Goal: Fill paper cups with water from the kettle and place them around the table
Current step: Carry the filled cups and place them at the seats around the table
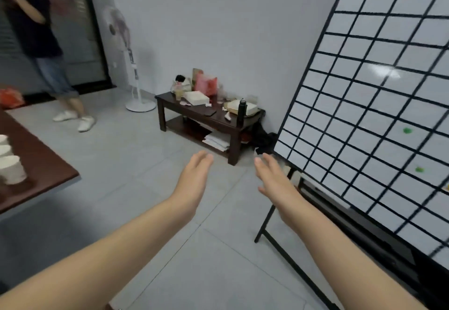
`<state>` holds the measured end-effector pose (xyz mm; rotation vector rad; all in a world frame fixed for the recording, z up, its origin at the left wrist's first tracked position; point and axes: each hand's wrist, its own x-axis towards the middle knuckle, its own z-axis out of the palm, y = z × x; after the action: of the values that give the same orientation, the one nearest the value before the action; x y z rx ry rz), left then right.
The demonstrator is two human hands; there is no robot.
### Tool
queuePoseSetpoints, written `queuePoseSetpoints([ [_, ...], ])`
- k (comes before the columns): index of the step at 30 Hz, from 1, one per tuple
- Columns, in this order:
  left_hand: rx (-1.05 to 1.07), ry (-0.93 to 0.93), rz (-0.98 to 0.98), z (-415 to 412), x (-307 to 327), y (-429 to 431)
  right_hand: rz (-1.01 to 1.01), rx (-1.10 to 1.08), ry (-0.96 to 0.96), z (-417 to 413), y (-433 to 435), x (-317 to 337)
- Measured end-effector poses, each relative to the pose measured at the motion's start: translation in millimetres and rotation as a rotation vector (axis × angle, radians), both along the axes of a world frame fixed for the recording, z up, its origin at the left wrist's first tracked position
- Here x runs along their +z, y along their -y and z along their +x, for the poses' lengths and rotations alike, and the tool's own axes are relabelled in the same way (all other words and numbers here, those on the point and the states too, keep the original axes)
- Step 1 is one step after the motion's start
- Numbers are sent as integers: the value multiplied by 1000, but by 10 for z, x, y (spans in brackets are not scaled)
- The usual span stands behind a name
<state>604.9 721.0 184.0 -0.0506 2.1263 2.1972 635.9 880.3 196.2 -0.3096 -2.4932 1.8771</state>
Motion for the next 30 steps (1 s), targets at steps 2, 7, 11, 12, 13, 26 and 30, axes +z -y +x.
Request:
queuePoseSetpoints([
  [2,88,15,13,-297,-111,88,6,71,7,-442,62,-103],
  [7,366,-17,15,-1162,-265,442,14,284,1,-1774,335,-320],
  [11,587,-24,-22,-1715,-225,787,5,490,-33,-2684,763,-313],
  [12,647,-19,-34,-1815,-222,874,-3,543,-35,-2883,895,-311],
  [13,709,-6,-46,-1901,-205,968,-15,590,-27,-3077,1048,-318],
  [26,1205,57,-110,-2760,-549,2533,-21,1080,54,-4546,3235,-741],
  [30,1328,100,-78,-3047,-685,3141,49,1212,114,-4872,3965,-811],
])
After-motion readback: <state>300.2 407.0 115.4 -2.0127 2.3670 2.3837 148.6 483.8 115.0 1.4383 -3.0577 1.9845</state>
